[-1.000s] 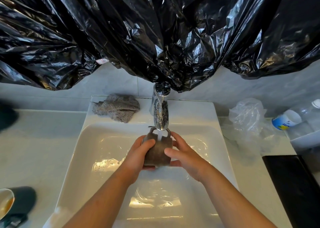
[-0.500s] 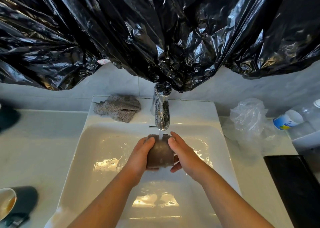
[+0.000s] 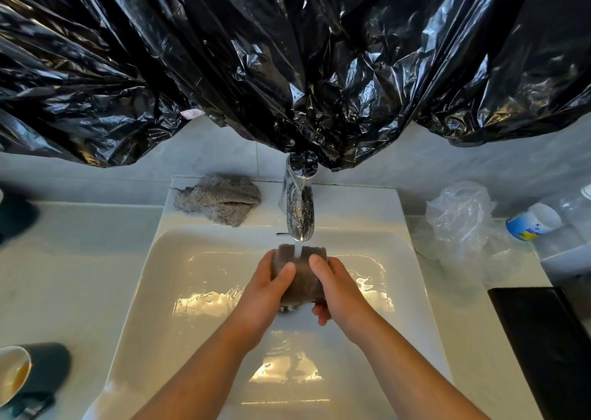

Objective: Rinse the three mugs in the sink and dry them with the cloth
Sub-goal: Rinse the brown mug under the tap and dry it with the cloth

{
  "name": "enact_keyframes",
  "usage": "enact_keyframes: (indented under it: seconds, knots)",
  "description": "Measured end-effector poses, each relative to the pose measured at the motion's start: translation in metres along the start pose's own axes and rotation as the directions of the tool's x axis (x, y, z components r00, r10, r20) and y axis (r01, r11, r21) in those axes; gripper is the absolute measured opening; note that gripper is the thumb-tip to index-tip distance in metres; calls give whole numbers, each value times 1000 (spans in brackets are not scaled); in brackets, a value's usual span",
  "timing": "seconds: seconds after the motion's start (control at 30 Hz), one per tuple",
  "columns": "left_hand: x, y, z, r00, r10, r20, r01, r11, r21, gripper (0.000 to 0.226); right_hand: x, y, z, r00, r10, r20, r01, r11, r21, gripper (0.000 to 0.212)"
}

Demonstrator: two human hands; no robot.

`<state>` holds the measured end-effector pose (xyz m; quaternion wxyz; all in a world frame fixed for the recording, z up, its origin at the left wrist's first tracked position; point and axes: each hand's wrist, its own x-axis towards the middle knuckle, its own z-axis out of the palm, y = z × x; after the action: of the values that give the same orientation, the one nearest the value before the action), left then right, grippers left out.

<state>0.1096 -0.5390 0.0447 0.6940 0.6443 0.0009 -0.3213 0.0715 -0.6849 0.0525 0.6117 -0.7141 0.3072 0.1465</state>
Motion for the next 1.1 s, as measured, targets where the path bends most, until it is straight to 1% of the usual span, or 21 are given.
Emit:
enact_keyframes:
  seconds: [0.1, 0.13, 0.2, 0.23, 0.33, 0.4, 0.47, 0.57, 0.7, 0.73, 0.77, 0.8, 0.83, 0.9, 0.93, 0.97, 1.03, 1.1]
  knots:
    - [-1, -9, -4, 998, 53, 24, -53, 999, -10, 57, 0, -4, -1, 998, 63, -2, -63, 993, -95, 77]
    - [-1, -11, -5, 998, 54, 11, -54, 998, -18, 61, 0, -6, 0, 996, 95, -1, -94, 986, -140, 84]
    - [0, -13, -7, 999, 39, -31, -40, 998, -49, 58, -1, -8, -1, 993, 118, -1, -114, 965, -236, 90]
    - [1, -13, -8, 999, 17, -45, -20, 997, -77, 54, -3, -9, -1, 994, 105, -3, -102, 953, -285, 88]
    - [3, -12, -8, 997, -57, -50, 49, 988, -149, 44, -7, -8, -4, 999, 38, -7, -38, 932, -360, 70]
    - [4, -12, -9, 996, -76, -47, 67, 982, -176, 39, -8, -8, -7, 1000, 14, -8, -16, 925, -379, 63]
    - [3, -12, -9, 996, -78, -53, 67, 979, -192, 43, -10, -10, -9, 1000, 6, -3, -7, 923, -385, 69]
    - [0, -12, -7, 993, -88, -75, 72, 978, -195, 58, -13, -12, -10, 999, -25, -22, 14, 921, -390, 79]
    - [-1, -11, -6, 984, -136, -111, 106, 963, -246, 57, -14, -11, -12, 995, -96, -16, 77, 881, -466, 83]
    - [-1, -10, -7, 983, -144, -110, 113, 961, -253, 56, -14, -10, -12, 992, -127, -5, 109, 865, -490, 79]
    - [-1, -10, -7, 983, -152, -101, 121, 958, -261, 54, -15, -9, -12, 986, -164, 10, 148, 859, -491, 69]
    - [-2, -10, -7, 984, -157, -85, 129, 954, -271, 52, -15, -9, -11, 982, -189, 28, 181, 869, -460, 58]
    - [-2, -10, -7, 985, -159, -65, 134, 949, -284, 49, -15, -9, -10, 980, -195, 50, 198, 893, -404, 51]
    - [-4, -10, -6, 986, -164, -39, 144, 938, -314, 46, -14, -10, -8, 981, -177, 78, 192, 937, -291, 53]
    - [-4, -9, -5, 985, -172, -31, 152, 934, -323, 47, -14, -10, -8, 982, -178, 68, 190, 944, -270, 55]
    - [-5, -8, -5, 983, -180, -25, 164, 935, -314, 48, -14, -9, -8, 980, -194, 43, 198, 942, -270, 57]
    - [-6, -5, -5, 981, -193, -32, 181, 955, -234, 48, -15, -11, -8, 971, -237, -17, 221, 930, -294, 57]
    - [-5, -2, -6, 976, -193, -102, 178, 974, -140, 52, -17, -12, -8, 961, -271, -52, 233, 897, -375, 62]
